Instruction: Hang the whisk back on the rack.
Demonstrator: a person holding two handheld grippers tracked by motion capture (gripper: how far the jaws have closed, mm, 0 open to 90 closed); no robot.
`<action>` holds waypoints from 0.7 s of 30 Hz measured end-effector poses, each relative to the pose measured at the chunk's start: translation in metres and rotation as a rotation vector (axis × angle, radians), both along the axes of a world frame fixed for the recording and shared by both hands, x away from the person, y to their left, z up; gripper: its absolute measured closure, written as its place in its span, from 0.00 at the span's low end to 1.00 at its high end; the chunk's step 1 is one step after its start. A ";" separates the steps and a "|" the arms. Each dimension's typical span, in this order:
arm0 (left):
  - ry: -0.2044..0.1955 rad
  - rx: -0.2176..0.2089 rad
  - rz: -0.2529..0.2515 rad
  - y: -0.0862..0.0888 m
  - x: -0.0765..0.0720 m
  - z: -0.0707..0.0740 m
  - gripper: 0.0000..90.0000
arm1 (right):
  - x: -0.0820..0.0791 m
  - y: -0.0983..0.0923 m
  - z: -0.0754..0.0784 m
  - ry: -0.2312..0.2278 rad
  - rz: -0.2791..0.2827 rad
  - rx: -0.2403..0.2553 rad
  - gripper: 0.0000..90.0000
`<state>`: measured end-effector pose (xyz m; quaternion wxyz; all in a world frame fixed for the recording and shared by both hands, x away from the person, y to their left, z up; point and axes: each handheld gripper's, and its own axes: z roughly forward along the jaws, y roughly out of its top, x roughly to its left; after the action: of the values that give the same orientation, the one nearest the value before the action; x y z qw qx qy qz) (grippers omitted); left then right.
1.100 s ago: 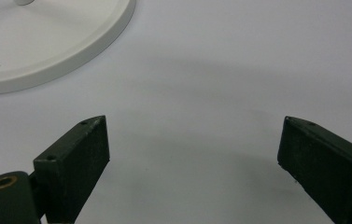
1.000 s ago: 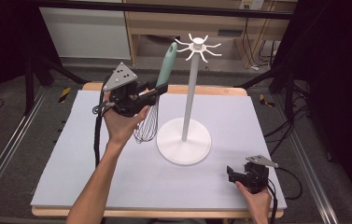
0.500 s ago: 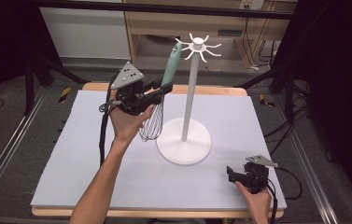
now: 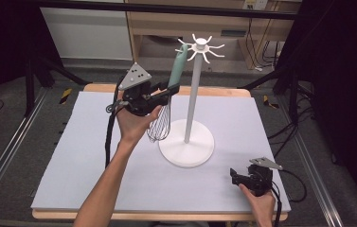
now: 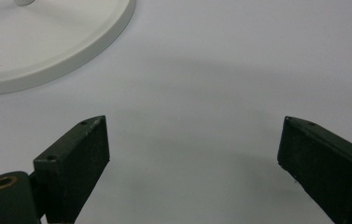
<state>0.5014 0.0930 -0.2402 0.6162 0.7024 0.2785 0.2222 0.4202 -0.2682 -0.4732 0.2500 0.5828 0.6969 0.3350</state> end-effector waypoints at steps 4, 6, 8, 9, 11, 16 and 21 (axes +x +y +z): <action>-0.003 0.004 0.005 -0.001 0.001 -0.002 0.76 | 0.000 0.000 0.000 0.001 -0.002 0.002 0.11; -0.005 0.010 0.009 -0.002 0.001 -0.003 0.76 | 0.000 0.000 0.000 0.001 -0.002 0.002 0.11; -0.006 0.013 0.014 -0.003 0.002 -0.003 0.76 | 0.000 0.000 0.000 0.001 0.001 0.000 0.11; -0.007 0.014 0.016 -0.004 0.003 -0.004 0.76 | 0.000 0.000 0.000 0.001 0.001 -0.002 0.11; -0.008 0.015 0.020 -0.005 0.003 -0.005 0.76 | 0.000 0.000 0.000 0.003 0.001 -0.002 0.11; -0.018 0.017 0.036 -0.008 0.005 -0.007 0.76 | 0.000 0.000 0.000 0.003 0.003 -0.003 0.11; -0.023 0.015 0.043 -0.011 0.007 -0.009 0.76 | 0.000 0.001 0.000 0.004 0.002 0.002 0.11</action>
<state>0.5083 0.0819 -0.2487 0.6090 0.6983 0.2851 0.2455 0.4202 -0.2672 -0.4734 0.2479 0.5830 0.6975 0.3347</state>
